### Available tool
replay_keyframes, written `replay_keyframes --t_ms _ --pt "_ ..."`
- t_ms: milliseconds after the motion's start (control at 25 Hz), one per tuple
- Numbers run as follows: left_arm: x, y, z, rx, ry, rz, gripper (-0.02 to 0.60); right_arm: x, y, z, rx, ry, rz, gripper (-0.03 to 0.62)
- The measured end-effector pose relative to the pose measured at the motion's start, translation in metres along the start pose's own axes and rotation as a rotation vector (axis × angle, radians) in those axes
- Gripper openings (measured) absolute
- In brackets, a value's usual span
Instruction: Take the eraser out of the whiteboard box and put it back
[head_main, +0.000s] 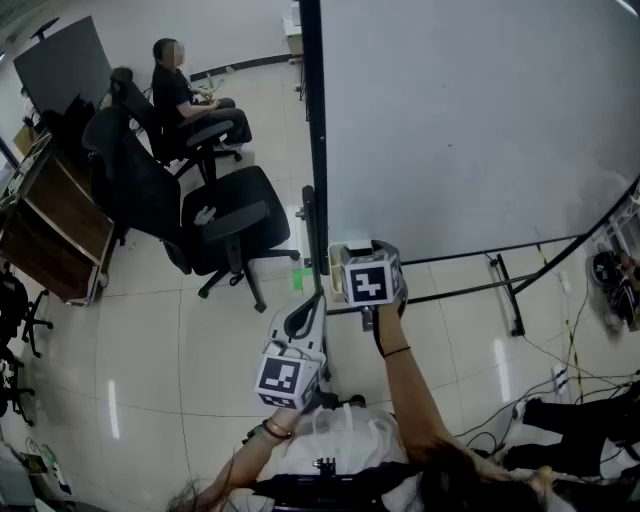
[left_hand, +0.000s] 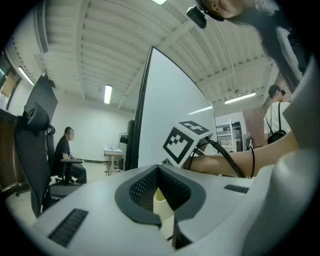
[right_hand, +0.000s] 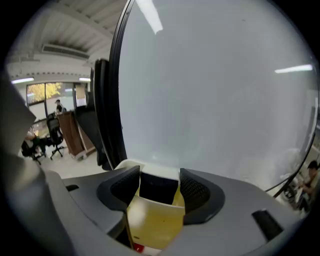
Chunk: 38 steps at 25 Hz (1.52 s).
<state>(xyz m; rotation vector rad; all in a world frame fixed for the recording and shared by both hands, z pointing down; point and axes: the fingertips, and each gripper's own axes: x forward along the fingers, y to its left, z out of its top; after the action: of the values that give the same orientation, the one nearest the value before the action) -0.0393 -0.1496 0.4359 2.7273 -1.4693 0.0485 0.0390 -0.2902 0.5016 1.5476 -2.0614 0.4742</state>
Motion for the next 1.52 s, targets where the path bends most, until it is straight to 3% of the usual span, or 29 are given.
replay_keyframes --t_ms 120,240,400,560,720,880,1040,1200,1520 --pt "0.001 0.004 0.001 0.001 -0.005 0.007 -0.015 0.011 0.004 -0.012 -0.005 0.084 -0.009 0.288" --pt "0.001 0.01 -0.005 0.001 -0.008 0.027 -0.015 0.006 0.001 -0.009 -0.021 0.063 -0.003 0.282" --pt "0.002 0.007 -0.005 0.003 -0.006 0.02 -0.015 -0.025 -0.007 0.012 0.003 -0.137 0.015 0.278" --pt "0.004 0.007 -0.007 0.002 0.005 0.016 -0.015 -0.093 -0.008 0.052 0.043 -0.371 0.073 0.278" --pt "0.005 0.006 -0.01 -0.001 0.012 0.012 -0.015 -0.15 -0.007 0.052 0.049 -0.462 0.11 0.276" --pt "0.008 -0.007 -0.005 0.021 0.029 -0.041 -0.015 -0.17 -0.007 0.032 0.066 -0.471 0.094 0.275" --pt "0.011 -0.02 -0.002 0.118 0.053 -0.072 -0.015 -0.164 -0.005 0.022 0.059 -0.453 0.092 0.275" --pt "0.011 -0.02 0.003 0.074 0.002 -0.071 -0.015 -0.158 -0.003 0.018 0.053 -0.443 0.098 0.276" --pt "0.006 -0.007 -0.001 0.044 0.015 -0.019 -0.015 -0.153 0.0 0.015 0.036 -0.433 0.099 0.276"
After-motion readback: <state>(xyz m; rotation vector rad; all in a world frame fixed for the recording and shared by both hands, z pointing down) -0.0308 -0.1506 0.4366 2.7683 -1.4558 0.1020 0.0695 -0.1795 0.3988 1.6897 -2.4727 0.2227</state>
